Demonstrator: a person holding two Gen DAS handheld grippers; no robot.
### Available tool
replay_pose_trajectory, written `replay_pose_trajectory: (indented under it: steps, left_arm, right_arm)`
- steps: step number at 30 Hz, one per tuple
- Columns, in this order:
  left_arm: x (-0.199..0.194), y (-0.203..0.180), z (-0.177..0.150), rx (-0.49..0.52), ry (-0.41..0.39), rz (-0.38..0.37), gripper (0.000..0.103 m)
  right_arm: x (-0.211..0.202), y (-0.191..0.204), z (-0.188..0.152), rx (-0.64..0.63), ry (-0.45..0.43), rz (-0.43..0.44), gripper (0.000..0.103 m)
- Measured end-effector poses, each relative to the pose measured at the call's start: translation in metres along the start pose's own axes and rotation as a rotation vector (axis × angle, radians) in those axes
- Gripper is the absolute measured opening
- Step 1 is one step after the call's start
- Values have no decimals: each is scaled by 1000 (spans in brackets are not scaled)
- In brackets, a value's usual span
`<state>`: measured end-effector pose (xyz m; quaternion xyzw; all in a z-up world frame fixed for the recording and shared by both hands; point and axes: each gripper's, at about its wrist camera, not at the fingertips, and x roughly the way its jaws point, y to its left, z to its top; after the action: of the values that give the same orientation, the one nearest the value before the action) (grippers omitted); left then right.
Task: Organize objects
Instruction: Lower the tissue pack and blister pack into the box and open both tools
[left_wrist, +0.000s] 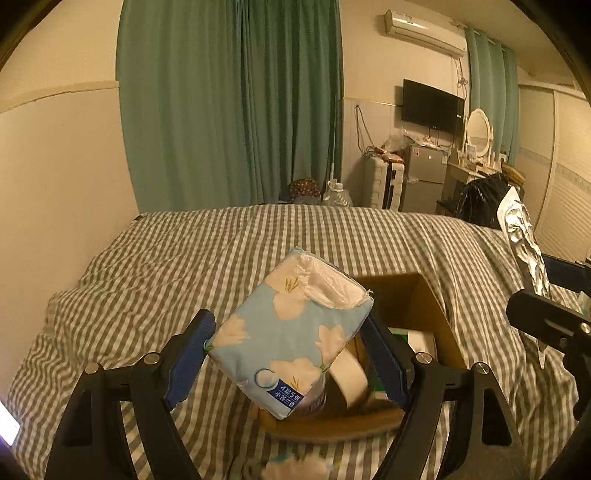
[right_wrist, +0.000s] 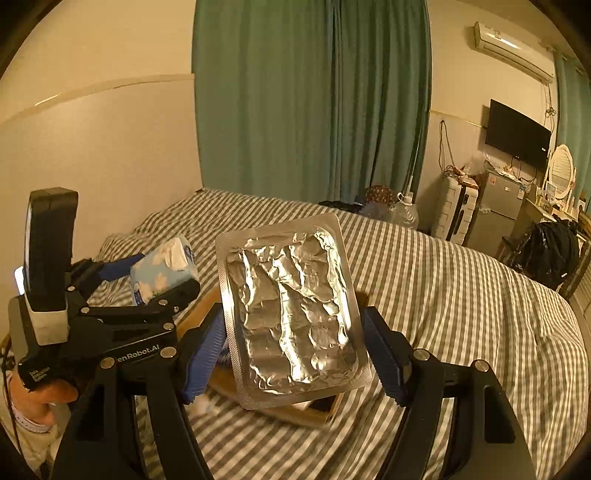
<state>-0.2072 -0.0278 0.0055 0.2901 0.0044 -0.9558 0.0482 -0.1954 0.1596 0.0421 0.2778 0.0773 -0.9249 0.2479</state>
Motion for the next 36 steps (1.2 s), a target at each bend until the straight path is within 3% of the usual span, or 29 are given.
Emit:
replay_pose_trajectory:
  steps: [9, 21, 29, 33, 36]
  left_arm:
    - [68, -14, 15, 44, 37, -24, 82]
    - [130, -22, -10, 83, 166, -68, 82]
    - [122, -20, -16, 92, 172, -78, 86]
    - [114, -21, -13, 92, 159, -38, 97]
    - [101, -18, -7, 79, 143, -15, 100]
  right_arm:
    - [64, -25, 13, 53, 40, 32, 72]
    - [133, -39, -22, 96, 159, 63, 73]
    - [127, -43, -28, 129, 150, 54, 74]
    - [113, -43, -21, 128, 129, 30, 86]
    - [93, -44, -13, 133, 96, 10, 87]
